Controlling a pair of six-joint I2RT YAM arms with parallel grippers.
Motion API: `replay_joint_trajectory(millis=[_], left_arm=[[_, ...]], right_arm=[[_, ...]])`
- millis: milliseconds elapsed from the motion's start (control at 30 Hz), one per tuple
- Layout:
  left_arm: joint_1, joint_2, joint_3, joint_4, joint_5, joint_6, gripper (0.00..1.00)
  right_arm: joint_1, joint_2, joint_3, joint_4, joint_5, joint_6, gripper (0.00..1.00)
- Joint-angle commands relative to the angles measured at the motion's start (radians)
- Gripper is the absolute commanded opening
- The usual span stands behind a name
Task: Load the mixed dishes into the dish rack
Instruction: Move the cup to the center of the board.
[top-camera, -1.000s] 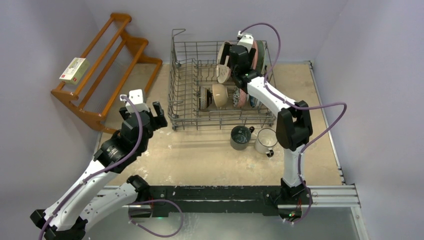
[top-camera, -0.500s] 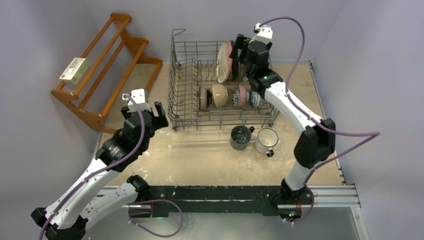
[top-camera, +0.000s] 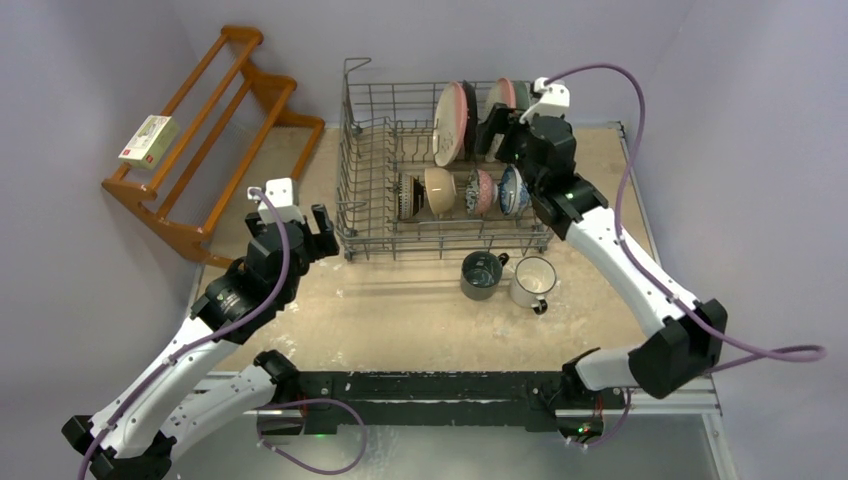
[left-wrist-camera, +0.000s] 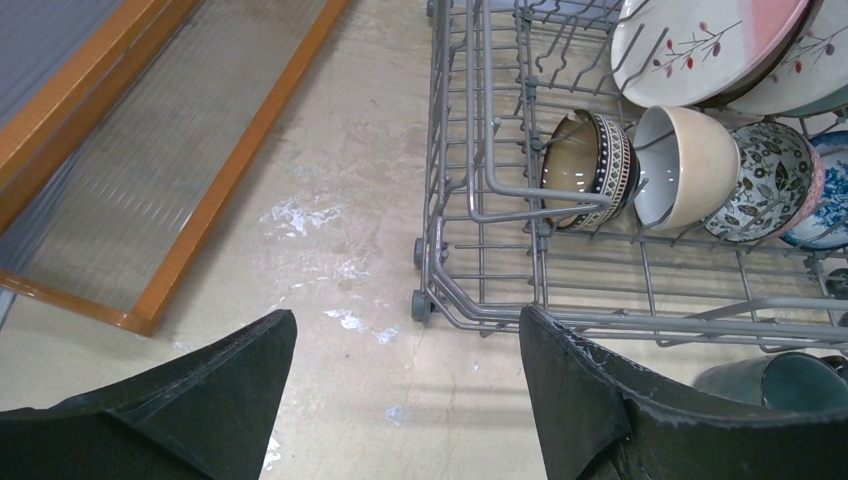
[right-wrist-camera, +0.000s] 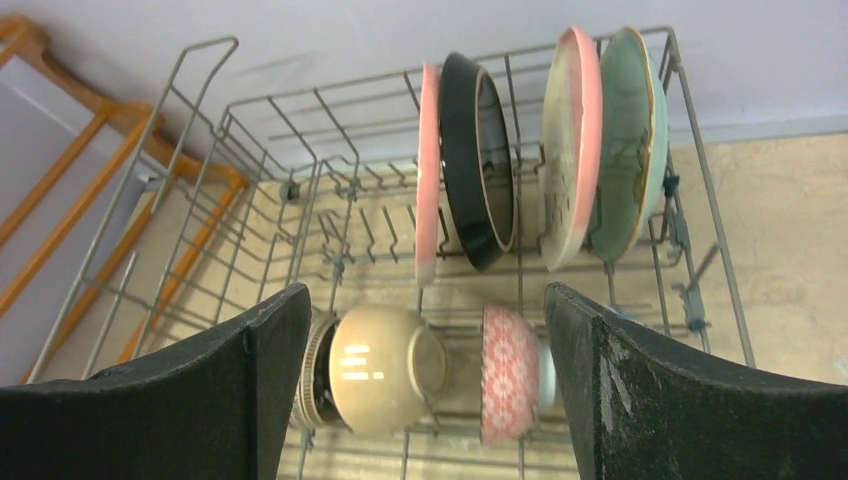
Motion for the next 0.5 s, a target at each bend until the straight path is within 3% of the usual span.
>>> replay_joint_trajectory(millis=[0,467], left_arm=[[0.007,-0.004,-0.009,0.029,0.019,0.015,0.80],[0.007,0.005,-0.011,0.041,0.052,0.023,0.80]], right_arm=[[-0.002,-0.115,-0.066,-0.088,-0.045,0.003,0.87],[-0.001,-0.353,-0.253,-0.514,-0.093,0.063,0.78]])
